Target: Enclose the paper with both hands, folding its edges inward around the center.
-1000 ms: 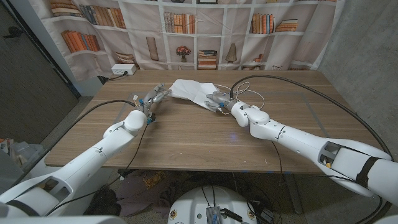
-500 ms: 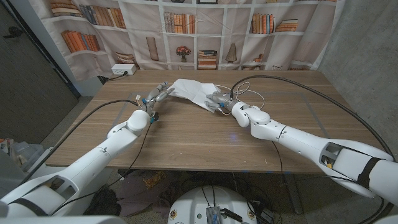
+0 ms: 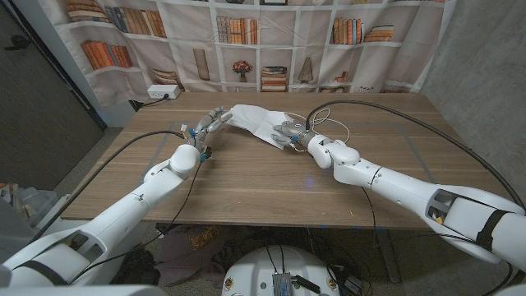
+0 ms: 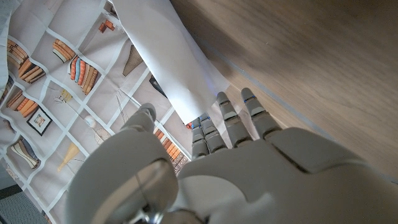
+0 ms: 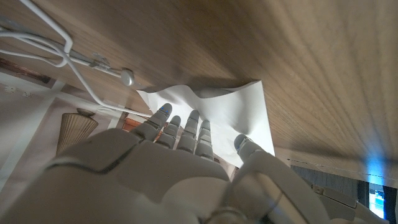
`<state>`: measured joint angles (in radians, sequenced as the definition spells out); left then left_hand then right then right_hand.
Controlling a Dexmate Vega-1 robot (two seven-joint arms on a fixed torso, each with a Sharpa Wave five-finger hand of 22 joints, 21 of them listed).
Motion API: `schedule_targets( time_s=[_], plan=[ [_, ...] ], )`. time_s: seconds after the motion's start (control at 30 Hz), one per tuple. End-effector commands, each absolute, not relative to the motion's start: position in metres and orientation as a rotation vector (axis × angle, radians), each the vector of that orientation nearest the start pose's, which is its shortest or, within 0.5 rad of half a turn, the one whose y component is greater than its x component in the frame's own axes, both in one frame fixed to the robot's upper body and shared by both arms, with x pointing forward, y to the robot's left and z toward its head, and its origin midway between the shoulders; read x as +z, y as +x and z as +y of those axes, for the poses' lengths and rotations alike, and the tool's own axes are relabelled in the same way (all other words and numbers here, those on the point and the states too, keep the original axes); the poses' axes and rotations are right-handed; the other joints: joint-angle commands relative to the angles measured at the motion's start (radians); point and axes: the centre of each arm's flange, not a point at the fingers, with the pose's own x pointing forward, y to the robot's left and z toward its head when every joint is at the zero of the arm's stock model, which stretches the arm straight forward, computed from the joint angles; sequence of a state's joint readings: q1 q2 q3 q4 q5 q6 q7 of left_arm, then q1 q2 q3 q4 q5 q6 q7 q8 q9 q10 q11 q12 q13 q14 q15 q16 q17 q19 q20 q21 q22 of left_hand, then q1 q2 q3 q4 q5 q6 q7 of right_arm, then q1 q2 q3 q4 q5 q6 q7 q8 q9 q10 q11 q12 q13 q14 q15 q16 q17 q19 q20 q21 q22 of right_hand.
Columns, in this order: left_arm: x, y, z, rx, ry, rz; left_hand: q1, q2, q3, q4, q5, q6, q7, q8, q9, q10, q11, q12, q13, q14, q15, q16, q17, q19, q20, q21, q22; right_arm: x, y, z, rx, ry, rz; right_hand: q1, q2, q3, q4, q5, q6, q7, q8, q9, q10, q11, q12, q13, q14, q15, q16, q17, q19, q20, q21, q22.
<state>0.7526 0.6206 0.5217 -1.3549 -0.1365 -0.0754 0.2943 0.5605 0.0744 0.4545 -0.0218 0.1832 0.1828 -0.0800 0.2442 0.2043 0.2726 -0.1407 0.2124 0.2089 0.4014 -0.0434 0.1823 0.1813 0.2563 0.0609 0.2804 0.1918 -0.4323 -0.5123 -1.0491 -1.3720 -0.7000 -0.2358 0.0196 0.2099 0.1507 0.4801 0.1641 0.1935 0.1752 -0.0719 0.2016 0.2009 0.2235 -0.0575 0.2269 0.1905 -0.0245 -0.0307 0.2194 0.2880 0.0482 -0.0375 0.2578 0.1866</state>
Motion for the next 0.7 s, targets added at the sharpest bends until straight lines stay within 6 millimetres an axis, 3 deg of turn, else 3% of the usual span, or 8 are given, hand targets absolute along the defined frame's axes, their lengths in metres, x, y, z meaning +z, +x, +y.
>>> schedule_targets(
  time_s=[0.03, 0.1, 0.17, 0.3, 0.43, 0.57, 0.67, 0.7],
  plan=[
    [-0.013, 0.663, 0.282, 0.062, 0.584, -0.573, 0.103, 0.097, 0.099, -0.052, 0.017, -0.02, 0.0, -0.02, 0.004, 0.003, 0.013, -0.004, 0.001, 0.121, -0.161, 0.032, -0.003, 0.062, -0.03, 0.018, 0.001, -0.017, 0.669, -0.094, 0.132, -1.664, -0.604, -0.01, 0.043, 0.006, -0.002, 0.004, 0.005, 0.002, 0.006, 0.0, 0.006, -0.002, 0.004, 0.001, 0.004, -0.072, 0.004, -0.001, 0.009, -0.069, -0.006, 0.003],
    [-0.014, 0.664, 0.278, 0.052, 0.595, -0.569, 0.128, 0.122, 0.136, -0.056, 0.018, -0.046, 0.009, -0.03, 0.007, -0.019, 0.016, -0.01, 0.003, 0.158, -0.166, 0.037, 0.002, 0.065, 0.0, 0.022, 0.006, -0.018, 0.668, -0.094, 0.133, -1.664, -0.603, -0.01, 0.043, 0.006, -0.002, 0.004, 0.006, 0.001, 0.006, 0.0, 0.006, 0.0, 0.004, 0.001, 0.005, -0.072, 0.004, -0.001, 0.01, -0.07, -0.006, 0.003],
    [-0.014, 0.665, 0.274, 0.059, 0.599, -0.571, 0.159, 0.128, 0.175, -0.065, 0.021, -0.051, 0.014, -0.03, 0.009, -0.017, 0.014, -0.005, 0.004, 0.189, -0.177, 0.041, 0.006, 0.064, 0.002, 0.025, 0.009, -0.018, 0.667, -0.095, 0.135, -1.662, -0.606, -0.01, 0.043, 0.006, -0.002, 0.004, 0.007, 0.001, 0.007, 0.0, 0.005, -0.002, 0.003, 0.001, 0.005, -0.072, 0.004, -0.002, 0.01, -0.07, -0.006, 0.003],
    [-0.015, 0.664, 0.266, 0.085, 0.616, -0.587, 0.275, 0.126, 0.25, -0.119, 0.017, 0.023, -0.005, -0.002, 0.015, 0.072, -0.017, 0.028, 0.007, 0.302, -0.196, 0.073, 0.024, 0.074, -0.081, 0.034, 0.01, -0.018, 0.666, -0.095, 0.135, -1.658, -0.611, -0.01, 0.043, 0.006, -0.002, 0.004, 0.007, 0.001, 0.006, 0.0, 0.006, 0.0, 0.004, 0.001, 0.005, -0.073, 0.004, -0.002, 0.011, -0.07, -0.007, 0.003],
    [-0.015, 0.663, 0.261, 0.11, 0.623, -0.591, 0.386, 0.126, 0.275, -0.142, 0.009, 0.089, -0.015, 0.017, 0.021, 0.131, -0.018, 0.045, 0.011, 0.364, -0.198, 0.083, 0.032, 0.067, -0.088, 0.038, 0.009, -0.018, 0.664, -0.095, 0.136, -1.653, -0.611, -0.011, 0.043, 0.006, -0.002, 0.004, 0.009, 0.0, 0.007, 0.0, 0.006, -0.001, 0.003, 0.001, 0.005, -0.073, 0.004, -0.002, 0.011, -0.07, -0.007, 0.003],
    [-0.017, 0.661, 0.258, 0.144, 0.62, -0.605, 0.52, 0.126, 0.272, -0.14, 0.003, 0.274, -0.019, 0.077, 0.028, 0.315, -0.046, 0.104, 0.034, 0.392, -0.199, 0.081, 0.035, 0.075, -0.148, 0.052, 0.008, -0.02, 0.663, -0.096, 0.137, -1.652, -0.608, -0.011, 0.043, 0.006, -0.002, 0.004, 0.01, 0.0, 0.007, 0.0, 0.006, 0.0, 0.004, 0.001, 0.005, -0.073, 0.004, -0.002, 0.011, -0.07, -0.007, 0.003],
    [-0.018, 0.659, 0.255, 0.177, 0.631, -0.62, 0.614, 0.123, 0.26, -0.135, 0.0, 0.424, -0.026, 0.132, 0.031, 0.436, -0.053, 0.131, 0.049, 0.49, -0.199, 0.111, 0.041, 0.081, -0.182, 0.07, 0.009, -0.021, 0.662, -0.097, 0.137, -1.652, -0.605, -0.011, 0.043, 0.006, -0.002, 0.004, 0.011, 0.0, 0.008, 0.0, 0.006, -0.001, 0.003, 0.001, 0.005, -0.073, 0.004, -0.002, 0.012, -0.07, -0.008, 0.003],
    [-0.019, 0.658, 0.254, 0.18, 0.635, -0.623, 0.624, 0.123, 0.257, -0.134, -0.001, 0.443, -0.028, 0.14, 0.031, 0.439, -0.058, 0.129, 0.052, 0.503, -0.199, 0.114, 0.042, 0.083, -0.19, 0.073, 0.009, -0.022, 0.662, -0.097, 0.137, -1.652, -0.605, -0.011, 0.043, 0.006, -0.002, 0.004, 0.011, 0.0, 0.008, 0.0, 0.006, -0.001, 0.003, 0.001, 0.005, -0.072, 0.004, -0.003, 0.012, -0.07, -0.008, 0.003]
  ],
)
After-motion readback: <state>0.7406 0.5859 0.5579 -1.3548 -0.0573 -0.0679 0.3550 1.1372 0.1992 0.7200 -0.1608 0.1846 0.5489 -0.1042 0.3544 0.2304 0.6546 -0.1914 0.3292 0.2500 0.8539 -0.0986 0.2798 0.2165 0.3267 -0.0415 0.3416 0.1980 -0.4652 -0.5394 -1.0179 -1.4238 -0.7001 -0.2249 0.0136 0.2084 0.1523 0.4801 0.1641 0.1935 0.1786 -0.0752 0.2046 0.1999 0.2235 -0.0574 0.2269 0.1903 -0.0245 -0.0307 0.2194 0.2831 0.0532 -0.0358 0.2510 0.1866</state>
